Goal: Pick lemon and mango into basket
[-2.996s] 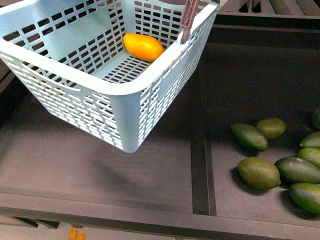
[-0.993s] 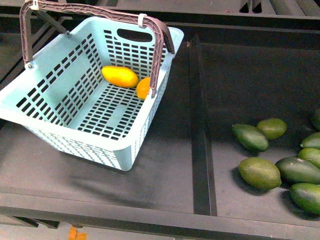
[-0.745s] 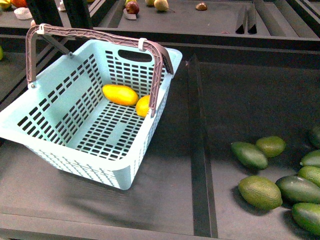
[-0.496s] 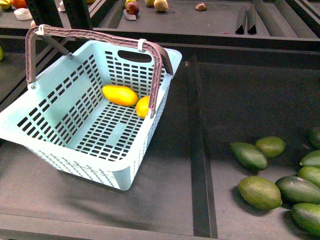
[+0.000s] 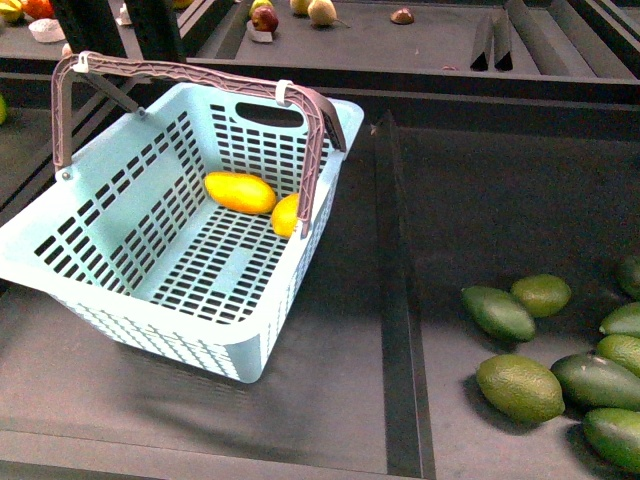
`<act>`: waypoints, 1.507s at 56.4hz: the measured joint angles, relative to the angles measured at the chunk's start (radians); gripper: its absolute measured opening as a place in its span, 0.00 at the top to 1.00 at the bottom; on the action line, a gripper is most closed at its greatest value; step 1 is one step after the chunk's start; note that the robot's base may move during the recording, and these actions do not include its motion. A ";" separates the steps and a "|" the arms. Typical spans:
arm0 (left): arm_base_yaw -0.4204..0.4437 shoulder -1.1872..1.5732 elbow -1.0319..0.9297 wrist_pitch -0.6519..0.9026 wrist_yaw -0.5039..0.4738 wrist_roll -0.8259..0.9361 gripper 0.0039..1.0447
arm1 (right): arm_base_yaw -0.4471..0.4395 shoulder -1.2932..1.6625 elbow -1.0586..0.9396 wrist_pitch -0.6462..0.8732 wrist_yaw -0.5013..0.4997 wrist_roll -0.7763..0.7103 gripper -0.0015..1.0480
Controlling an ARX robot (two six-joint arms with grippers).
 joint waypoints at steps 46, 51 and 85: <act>0.000 -0.403 0.000 -0.384 0.000 0.000 0.97 | 0.000 0.000 0.000 0.000 0.000 0.000 0.08; 0.000 -0.428 0.000 -0.409 0.000 0.000 0.97 | 0.000 0.000 0.000 0.000 0.000 0.000 0.08; 0.000 -0.619 0.000 -0.606 0.000 0.000 0.97 | 0.000 0.000 0.000 0.000 0.000 0.000 0.08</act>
